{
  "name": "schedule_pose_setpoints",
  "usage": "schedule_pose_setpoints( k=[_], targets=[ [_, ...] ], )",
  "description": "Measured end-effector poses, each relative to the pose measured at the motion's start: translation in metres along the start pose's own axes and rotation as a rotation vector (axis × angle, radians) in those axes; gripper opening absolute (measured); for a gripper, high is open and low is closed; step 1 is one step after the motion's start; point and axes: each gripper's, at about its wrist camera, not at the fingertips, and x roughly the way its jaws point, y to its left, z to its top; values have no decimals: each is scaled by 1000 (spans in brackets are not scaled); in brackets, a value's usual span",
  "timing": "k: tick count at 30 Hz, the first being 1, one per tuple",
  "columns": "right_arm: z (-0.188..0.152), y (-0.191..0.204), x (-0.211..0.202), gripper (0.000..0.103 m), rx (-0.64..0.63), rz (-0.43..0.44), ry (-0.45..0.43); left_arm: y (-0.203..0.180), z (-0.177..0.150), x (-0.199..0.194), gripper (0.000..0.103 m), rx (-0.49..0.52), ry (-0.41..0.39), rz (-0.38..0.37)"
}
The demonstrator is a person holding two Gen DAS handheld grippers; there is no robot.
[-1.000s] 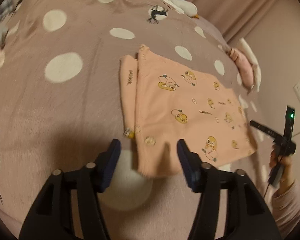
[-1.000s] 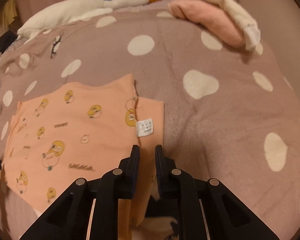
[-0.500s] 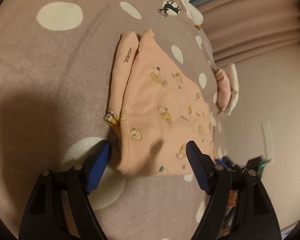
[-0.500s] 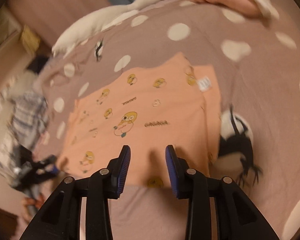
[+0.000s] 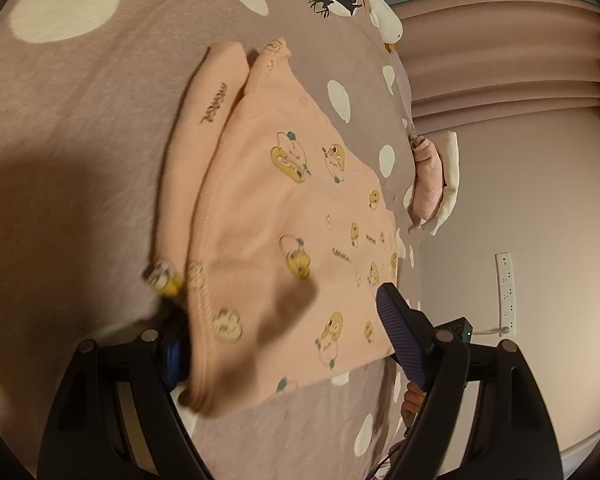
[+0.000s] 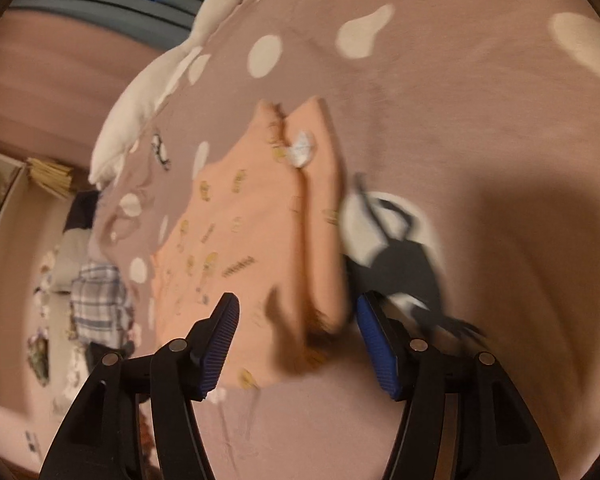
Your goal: Fold small clothes
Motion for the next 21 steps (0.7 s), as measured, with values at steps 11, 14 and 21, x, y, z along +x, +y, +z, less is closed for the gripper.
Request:
schedule_pose_setpoints(
  k=[11, 14, 21],
  targets=[
    [2, 20, 5, 12, -121, -70, -13, -4, -9, -6, 8, 19, -53, 44],
    [-1, 16, -12, 11, -94, -17, -15, -13, -19, -19, 7, 44, -53, 8],
    [-35, 9, -51, 11, -111, -30, 25, -13, -81, -52, 7, 67, -7, 12]
  ],
)
